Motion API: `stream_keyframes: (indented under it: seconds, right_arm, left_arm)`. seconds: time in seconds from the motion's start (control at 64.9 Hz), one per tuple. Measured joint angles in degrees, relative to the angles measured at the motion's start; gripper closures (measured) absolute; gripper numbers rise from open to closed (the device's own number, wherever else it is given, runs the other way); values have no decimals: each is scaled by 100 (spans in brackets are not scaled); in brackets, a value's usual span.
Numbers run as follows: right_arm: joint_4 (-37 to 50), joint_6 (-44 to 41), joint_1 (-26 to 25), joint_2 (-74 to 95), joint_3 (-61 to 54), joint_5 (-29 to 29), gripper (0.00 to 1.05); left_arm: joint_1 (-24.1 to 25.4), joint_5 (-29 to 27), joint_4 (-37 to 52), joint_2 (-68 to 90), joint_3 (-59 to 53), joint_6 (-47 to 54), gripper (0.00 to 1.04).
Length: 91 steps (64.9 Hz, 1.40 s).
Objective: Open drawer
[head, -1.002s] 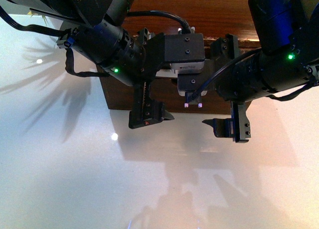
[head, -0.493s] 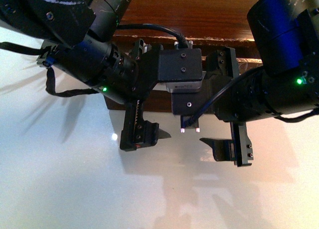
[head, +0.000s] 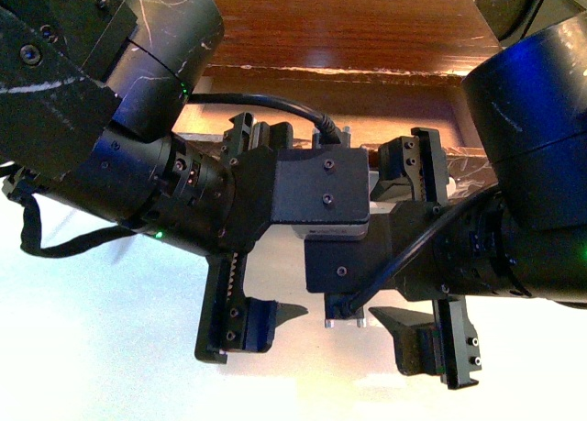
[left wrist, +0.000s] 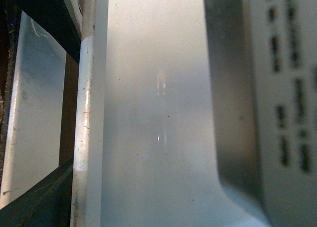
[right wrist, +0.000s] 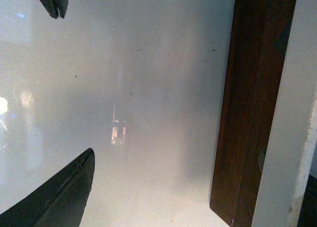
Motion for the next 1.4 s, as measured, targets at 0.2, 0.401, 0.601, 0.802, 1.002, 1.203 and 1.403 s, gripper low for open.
stream_keyframes:
  seconds: [0.2,0.401,0.601,0.802,1.002,1.203,1.403]
  right_arm:
    - [85,162,153,-140,-214,57,9]
    - [83,243,245,-264,-350,76,9]
    - [254,328,286,-308,-474,111,9]
    - [592,498,299,-238,-597,160,9]
    - [822,765,317,-214,-704,186,9]
    - [863,977,372,-323,-802,166,9]
    - [881,1113,345,-603,-809,229,9]
  left_arm:
    - [-15,24,28,-153,-205,-15,8]
    - [-22,39,22,-280,-356,-22,8]
    - [-37,33,105,-354,-485,-31,8]
    - [-61,26,522,-356,-695,-197,8]
    - [-42,48,826,-402,-870,-481,8]
    - [114,98,931,-632,-1078,-767,8]
    - [354,138,999,-929,-1180,-1169,8]
